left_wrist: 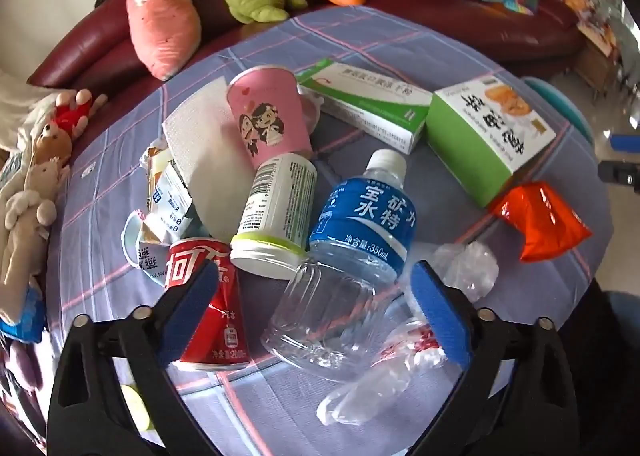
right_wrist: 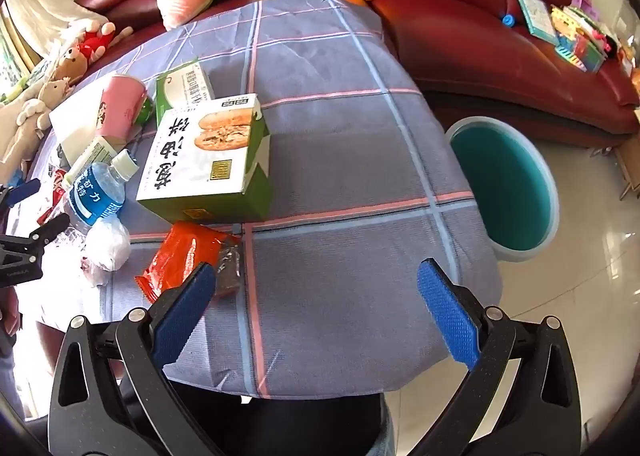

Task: Collect trash
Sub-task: 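Grasp the clear water bottle with the left tool while the right tool grasps the green snack box, then carry both items over the teal bin and open both tools to drop them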

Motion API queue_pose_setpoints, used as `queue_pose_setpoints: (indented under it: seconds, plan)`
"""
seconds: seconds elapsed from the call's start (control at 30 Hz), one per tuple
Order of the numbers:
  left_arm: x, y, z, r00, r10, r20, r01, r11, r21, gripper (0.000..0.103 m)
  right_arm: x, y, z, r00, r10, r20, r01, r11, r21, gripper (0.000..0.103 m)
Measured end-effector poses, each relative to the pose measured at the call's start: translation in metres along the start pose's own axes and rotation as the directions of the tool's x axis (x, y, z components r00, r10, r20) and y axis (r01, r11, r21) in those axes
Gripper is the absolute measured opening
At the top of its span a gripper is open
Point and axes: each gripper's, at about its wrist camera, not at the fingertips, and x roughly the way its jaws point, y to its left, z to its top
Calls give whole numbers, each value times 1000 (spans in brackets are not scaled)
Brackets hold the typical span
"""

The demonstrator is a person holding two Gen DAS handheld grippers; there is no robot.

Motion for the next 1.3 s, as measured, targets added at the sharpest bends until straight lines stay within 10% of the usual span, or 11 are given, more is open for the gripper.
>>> queue_pose_setpoints:
  seconds: [0.47,0.67,1.13,1.3]
  plan:
    - [42,-12,2,988,-113,-102,117,992,38,71,25,1,40,964,254,-73,-250,966,64,97]
    - [44,-19,10,979,-190,-77,190,982,-14,69,45,-1,62,929,344,-138,-330,937,113,53]
    - [53,-25,18,972,-215,-95,216,976,-1,69,89,24,76,813,532,-236,-498,846,192,49]
    - [44,-24,20,973,-218,-72,214,975,-54,68,60,37,83,798,577,-175,-559,817,145,9]
